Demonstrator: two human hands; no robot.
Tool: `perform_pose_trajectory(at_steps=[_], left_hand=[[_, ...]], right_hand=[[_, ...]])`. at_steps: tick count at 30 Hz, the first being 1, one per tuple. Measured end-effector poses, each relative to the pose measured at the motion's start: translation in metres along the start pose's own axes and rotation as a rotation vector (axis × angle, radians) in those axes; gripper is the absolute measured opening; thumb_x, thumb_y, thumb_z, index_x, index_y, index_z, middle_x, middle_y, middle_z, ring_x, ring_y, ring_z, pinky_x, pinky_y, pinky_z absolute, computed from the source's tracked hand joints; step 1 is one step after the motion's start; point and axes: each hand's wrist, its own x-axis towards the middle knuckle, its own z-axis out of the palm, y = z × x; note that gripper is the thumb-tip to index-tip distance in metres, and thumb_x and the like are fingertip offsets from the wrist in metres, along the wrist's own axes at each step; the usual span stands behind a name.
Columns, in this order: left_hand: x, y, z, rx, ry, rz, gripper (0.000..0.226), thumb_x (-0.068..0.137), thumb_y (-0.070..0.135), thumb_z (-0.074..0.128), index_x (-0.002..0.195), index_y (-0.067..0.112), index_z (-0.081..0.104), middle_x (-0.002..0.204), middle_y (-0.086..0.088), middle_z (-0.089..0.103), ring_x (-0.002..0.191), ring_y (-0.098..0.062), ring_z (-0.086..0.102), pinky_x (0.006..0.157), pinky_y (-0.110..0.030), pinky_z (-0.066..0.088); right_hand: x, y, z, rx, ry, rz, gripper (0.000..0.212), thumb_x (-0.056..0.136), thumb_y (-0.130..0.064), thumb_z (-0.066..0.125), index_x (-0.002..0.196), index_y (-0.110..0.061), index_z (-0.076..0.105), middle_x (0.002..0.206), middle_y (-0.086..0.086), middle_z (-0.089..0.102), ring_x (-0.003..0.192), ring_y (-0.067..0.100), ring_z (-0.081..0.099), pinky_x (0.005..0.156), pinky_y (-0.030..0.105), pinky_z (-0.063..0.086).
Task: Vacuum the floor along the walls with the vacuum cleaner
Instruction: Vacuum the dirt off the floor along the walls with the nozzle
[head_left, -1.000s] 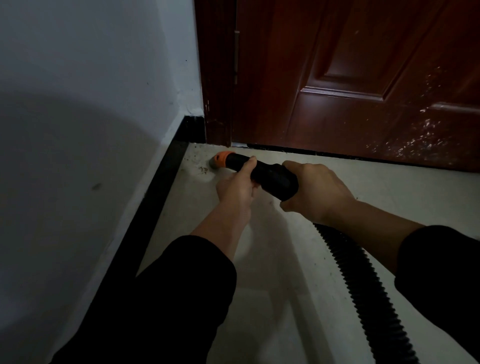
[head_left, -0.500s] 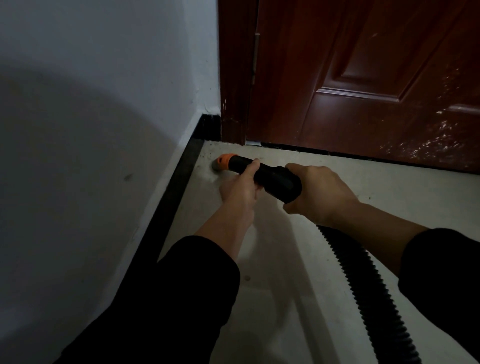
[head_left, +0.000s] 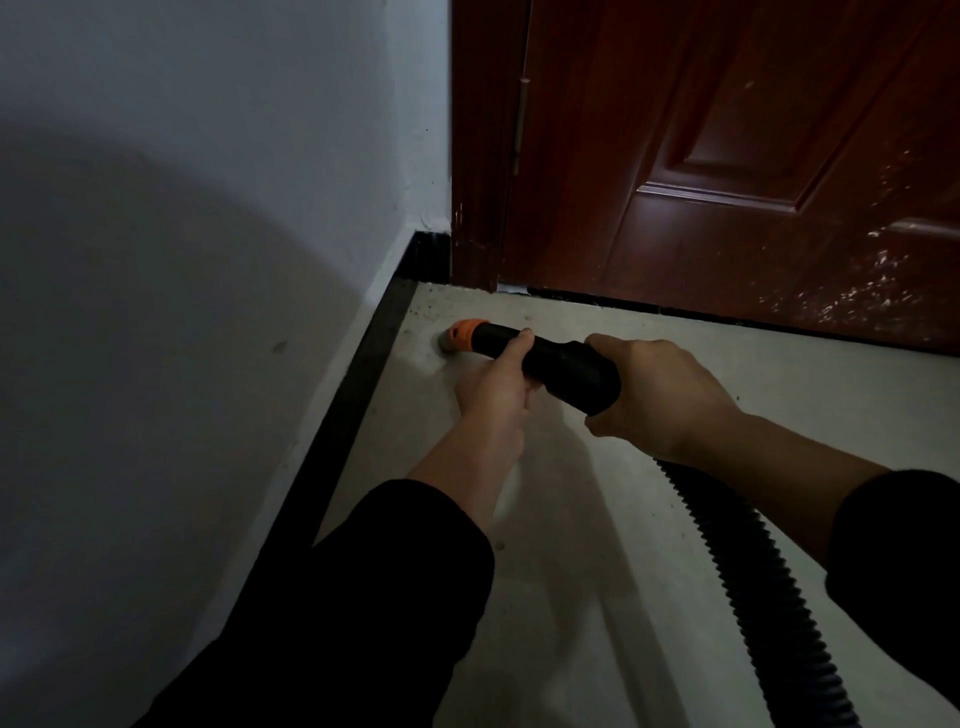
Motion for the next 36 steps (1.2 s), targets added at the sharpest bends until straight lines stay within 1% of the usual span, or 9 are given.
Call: perform_pose_trajectory(at_steps=[5,9,14,18,20,24,27,30,36], left_hand=[[0.001,-0.001,-0.003,-0.011,0.009,-0.004,0.021,0.086,0.027,0.074,0.082,0.013,0.059,0.072,-0.004,0.066,0.062,-0.012,0.059,0.061,-0.021,0.048],[0.004,0.003,-0.014,-0.006,0.014,0.003,0.019,0.087,0.027,0.073,0.086,0.012,0.061,0.074,-0.003,0.067,0.062,-0.009,0.061,0.061,-0.019,0.047],[0.009,0.009,-0.027,-0.024,0.019,0.008,0.031,0.087,0.028,0.072,0.112,0.011,0.063,0.083,-0.002,0.069,0.064,-0.005,0.064,0.059,-0.017,0.048],[0.013,0.011,-0.036,-0.006,0.007,0.026,0.041,0.087,0.032,0.072,0.121,0.011,0.062,0.090,-0.002,0.071,0.059,-0.002,0.067,0.050,-0.014,0.048],[0.014,0.010,-0.040,-0.011,0.018,0.045,0.040,0.086,0.030,0.073,0.120,0.011,0.063,0.092,-0.004,0.073,0.059,-0.002,0.069,0.054,-0.015,0.051],[0.017,0.010,-0.044,-0.029,0.016,0.045,0.033,0.087,0.027,0.072,0.114,0.009,0.064,0.097,-0.008,0.073,0.071,-0.008,0.069,0.063,-0.019,0.053],[0.022,0.011,-0.045,-0.020,0.027,0.043,0.024,0.089,0.027,0.070,0.106,0.011,0.065,0.099,-0.011,0.073,0.076,-0.011,0.068,0.069,-0.022,0.054],[0.028,0.012,-0.044,0.008,0.011,0.041,0.017,0.090,0.029,0.068,0.096,0.014,0.064,0.101,-0.010,0.072,0.079,-0.013,0.066,0.070,-0.023,0.052],[0.038,0.013,-0.040,-0.012,0.020,0.038,0.031,0.089,0.029,0.068,0.113,0.009,0.065,0.107,-0.010,0.071,0.093,-0.019,0.069,0.067,-0.024,0.052]], right_hand=[[-0.003,-0.002,0.001,0.002,0.007,-0.007,0.047,0.074,-0.021,0.078,0.114,-0.023,0.054,0.091,0.001,0.064,0.078,0.022,0.059,0.063,0.030,0.047],[0.001,-0.011,0.006,0.015,0.011,-0.028,0.048,0.073,-0.022,0.078,0.116,-0.023,0.055,0.095,0.003,0.065,0.082,0.023,0.061,0.069,0.034,0.053],[0.006,-0.023,0.014,0.032,0.014,-0.048,0.047,0.073,-0.022,0.078,0.113,-0.022,0.054,0.094,0.003,0.065,0.082,0.024,0.060,0.067,0.034,0.052],[0.009,-0.029,0.021,0.035,0.018,-0.061,0.048,0.073,-0.022,0.078,0.114,-0.022,0.054,0.096,0.003,0.065,0.083,0.024,0.061,0.071,0.038,0.055],[0.009,-0.030,0.024,0.046,0.020,-0.063,0.048,0.073,-0.022,0.078,0.115,-0.021,0.054,0.096,0.003,0.065,0.084,0.024,0.061,0.072,0.039,0.055],[0.010,-0.032,0.031,0.036,0.040,-0.069,0.048,0.074,-0.022,0.077,0.115,-0.022,0.052,0.098,0.003,0.063,0.084,0.024,0.060,0.071,0.040,0.055],[0.011,-0.035,0.037,0.021,0.063,-0.064,0.049,0.075,-0.021,0.075,0.117,-0.023,0.051,0.099,0.002,0.060,0.082,0.022,0.059,0.068,0.035,0.053],[0.012,-0.039,0.040,-0.003,0.082,-0.047,0.050,0.077,-0.020,0.073,0.120,-0.022,0.048,0.100,0.002,0.058,0.079,0.021,0.057,0.064,0.032,0.050],[0.017,-0.042,0.044,-0.036,0.094,-0.015,0.047,0.081,-0.020,0.068,0.123,-0.021,0.045,0.102,0.003,0.055,0.073,0.020,0.050,0.060,0.029,0.042]])
